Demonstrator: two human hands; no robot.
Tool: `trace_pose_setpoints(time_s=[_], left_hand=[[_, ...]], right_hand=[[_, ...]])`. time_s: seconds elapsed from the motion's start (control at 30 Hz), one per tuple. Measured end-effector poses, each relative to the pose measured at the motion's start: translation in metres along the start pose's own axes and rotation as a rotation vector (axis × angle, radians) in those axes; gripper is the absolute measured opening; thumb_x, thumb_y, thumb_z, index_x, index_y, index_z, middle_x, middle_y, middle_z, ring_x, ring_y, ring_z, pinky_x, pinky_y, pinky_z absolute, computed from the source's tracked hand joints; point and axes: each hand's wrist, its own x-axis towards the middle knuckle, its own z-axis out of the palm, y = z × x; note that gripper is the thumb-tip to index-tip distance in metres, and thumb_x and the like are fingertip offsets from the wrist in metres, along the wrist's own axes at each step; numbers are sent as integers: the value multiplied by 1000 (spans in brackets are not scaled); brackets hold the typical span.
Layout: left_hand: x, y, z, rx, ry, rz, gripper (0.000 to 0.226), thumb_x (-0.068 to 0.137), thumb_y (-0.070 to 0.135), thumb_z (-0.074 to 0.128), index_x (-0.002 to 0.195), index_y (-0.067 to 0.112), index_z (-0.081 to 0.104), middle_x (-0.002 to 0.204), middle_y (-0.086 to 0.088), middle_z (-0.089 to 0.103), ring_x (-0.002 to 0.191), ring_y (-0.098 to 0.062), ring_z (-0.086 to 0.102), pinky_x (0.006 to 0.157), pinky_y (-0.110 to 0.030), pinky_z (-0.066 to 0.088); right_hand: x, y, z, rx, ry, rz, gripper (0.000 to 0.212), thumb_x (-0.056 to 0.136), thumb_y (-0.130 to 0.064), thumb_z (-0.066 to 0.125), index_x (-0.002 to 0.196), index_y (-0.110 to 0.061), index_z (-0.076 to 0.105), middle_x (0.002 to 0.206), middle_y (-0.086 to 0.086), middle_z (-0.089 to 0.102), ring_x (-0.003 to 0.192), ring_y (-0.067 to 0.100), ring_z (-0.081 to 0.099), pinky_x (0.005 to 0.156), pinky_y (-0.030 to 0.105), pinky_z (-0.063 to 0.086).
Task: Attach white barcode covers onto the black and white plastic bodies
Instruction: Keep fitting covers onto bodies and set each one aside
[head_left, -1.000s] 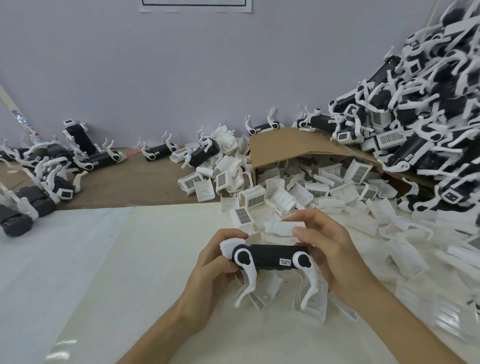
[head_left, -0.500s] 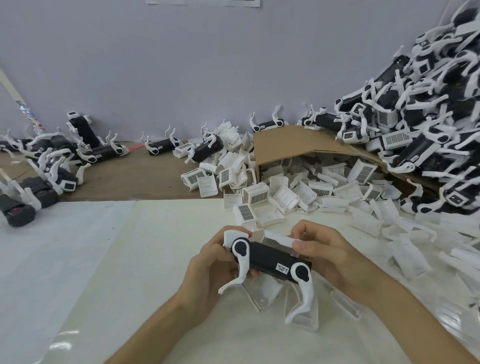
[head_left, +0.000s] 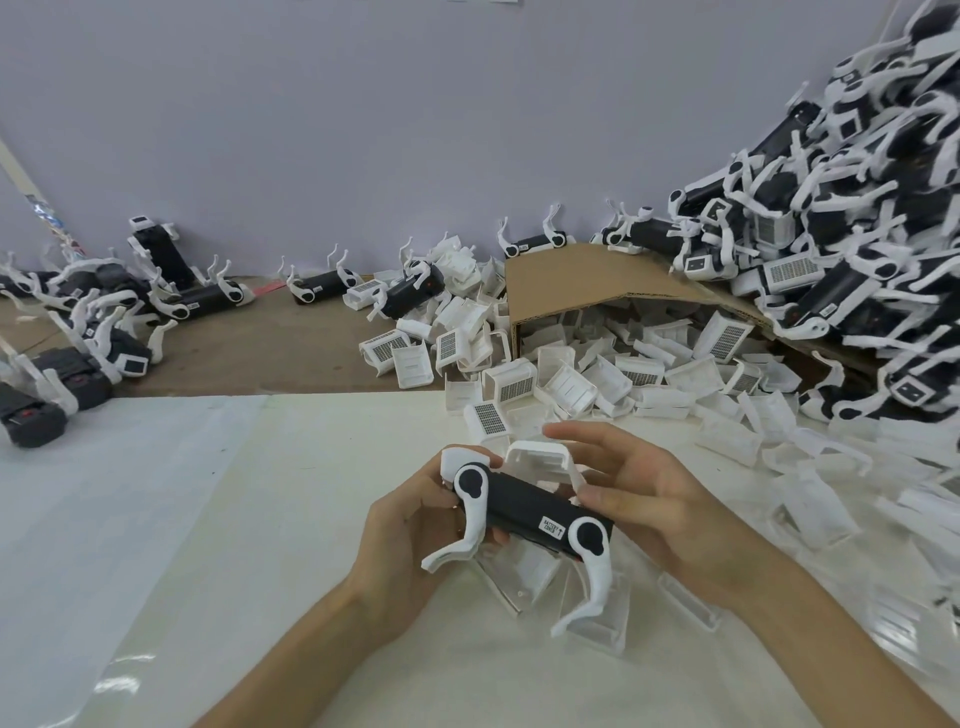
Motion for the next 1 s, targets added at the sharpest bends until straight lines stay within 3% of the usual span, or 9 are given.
trace_pose_setpoints(time_s=[0.1,0.2,0.33,0.43,0.57,0.63,0.77,0.87,1.0], left_hand=[[0,-2,-1,-13,-1,-13,32,59,8,47,78,4,72,66,-13,62,51,-21,58,50,-23,51],[-1,-3,-2,50,-22,4,33,63,11,46,73,14,78,72,-10,66,61,-18,63,58,-25,54],[-1,-5,-4,196,-1,82,25,79,6,55,85,15,77,78,-4,72,68,-14,68,62,-18,55],[1,-4,-4,71,-62,21,32,63,12,49,78,16,76,77,-6,66,65,-15,63,61,-23,54],[3,-4,-7,32,-99,9,37,54,16,55,84,15,77,82,-9,67,67,-20,63,65,-26,54],[4,-5,-7,23,-87,4,40,52,21,59,86,14,77,82,-12,65,65,-23,62,63,-27,55],[5,-5,-6,13,-86,8,39,61,13,48,88,13,76,82,-13,64,65,-22,62,60,-26,54],[4,-5,-7,35,-91,5,41,64,13,44,91,13,74,86,-14,63,70,-24,62,64,-29,53],[4,-5,-7,62,-78,4,43,64,13,43,95,11,73,89,-17,61,72,-29,59,66,-34,50]], right_hand=[[0,-2,2,9,-36,13,29,84,-18,67,113,-17,69,129,9,66,113,31,65,87,32,55],[1,-1,6,67,-42,6,25,81,-32,70,98,-15,64,129,9,65,113,31,65,82,31,55],[0,0,11,-17,8,-58,19,79,-29,74,90,-19,63,124,5,69,114,26,66,82,30,55],[0,-1,11,-67,67,-45,18,82,-21,71,96,-12,65,122,6,70,111,25,67,81,29,55],[1,-2,9,-105,131,-31,32,93,-9,64,124,-17,63,116,9,73,104,28,69,83,32,57],[2,-1,9,-169,201,-35,30,96,-5,58,120,-19,69,111,3,74,103,23,70,78,26,57],[3,0,9,-333,316,-90,23,93,-1,62,95,-20,76,95,-5,75,84,7,67,72,16,51],[2,2,8,-407,377,-178,24,89,-2,70,85,-25,76,82,-3,72,73,10,64,70,16,49],[3,6,5,-395,547,-240,26,84,-8,76,83,-33,74,67,-10,63,52,10,51,52,16,41]])
